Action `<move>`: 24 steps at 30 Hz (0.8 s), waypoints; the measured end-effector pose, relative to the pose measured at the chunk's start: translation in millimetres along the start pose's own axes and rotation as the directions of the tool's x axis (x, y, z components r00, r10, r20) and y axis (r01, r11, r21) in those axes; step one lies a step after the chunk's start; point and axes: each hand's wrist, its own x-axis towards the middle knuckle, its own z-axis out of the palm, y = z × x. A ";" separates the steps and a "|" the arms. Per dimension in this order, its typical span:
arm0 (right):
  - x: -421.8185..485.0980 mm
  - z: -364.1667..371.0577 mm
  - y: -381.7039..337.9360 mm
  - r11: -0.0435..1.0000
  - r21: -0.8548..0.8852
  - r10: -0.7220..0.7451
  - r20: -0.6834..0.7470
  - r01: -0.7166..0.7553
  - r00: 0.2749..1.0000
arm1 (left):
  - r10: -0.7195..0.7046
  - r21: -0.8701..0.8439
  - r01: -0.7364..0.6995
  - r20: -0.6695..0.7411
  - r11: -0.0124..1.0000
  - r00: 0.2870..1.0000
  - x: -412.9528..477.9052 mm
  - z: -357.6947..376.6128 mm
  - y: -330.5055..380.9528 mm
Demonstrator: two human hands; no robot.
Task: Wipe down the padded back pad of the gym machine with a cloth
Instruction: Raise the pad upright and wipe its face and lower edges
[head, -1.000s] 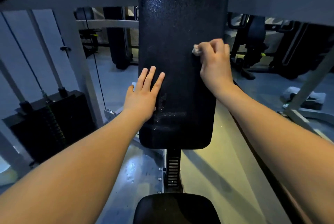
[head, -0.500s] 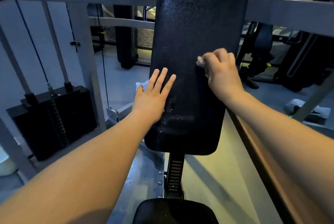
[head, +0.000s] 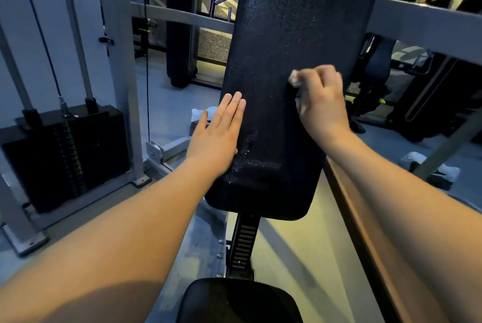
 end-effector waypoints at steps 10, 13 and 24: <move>-74.8 37.4 -39.9 0.960 0.149 -0.264 0.191 0.238 0.946 | -0.044 -0.048 0.044 -0.009 0.998 0.999 -3.5 9.4 -0.8; -64.6 21.4 -22.7 0.913 0.138 -0.407 0.289 0.383 0.866 | -0.049 -0.076 0.049 -0.002 0.996 0.999 -3.6 6.5 -1.7; -87.4 41.7 -51.8 0.987 0.154 -0.066 0.101 0.050 0.993 | -0.061 -0.115 0.061 0.005 0.992 0.998 -6.3 -1.1 -0.6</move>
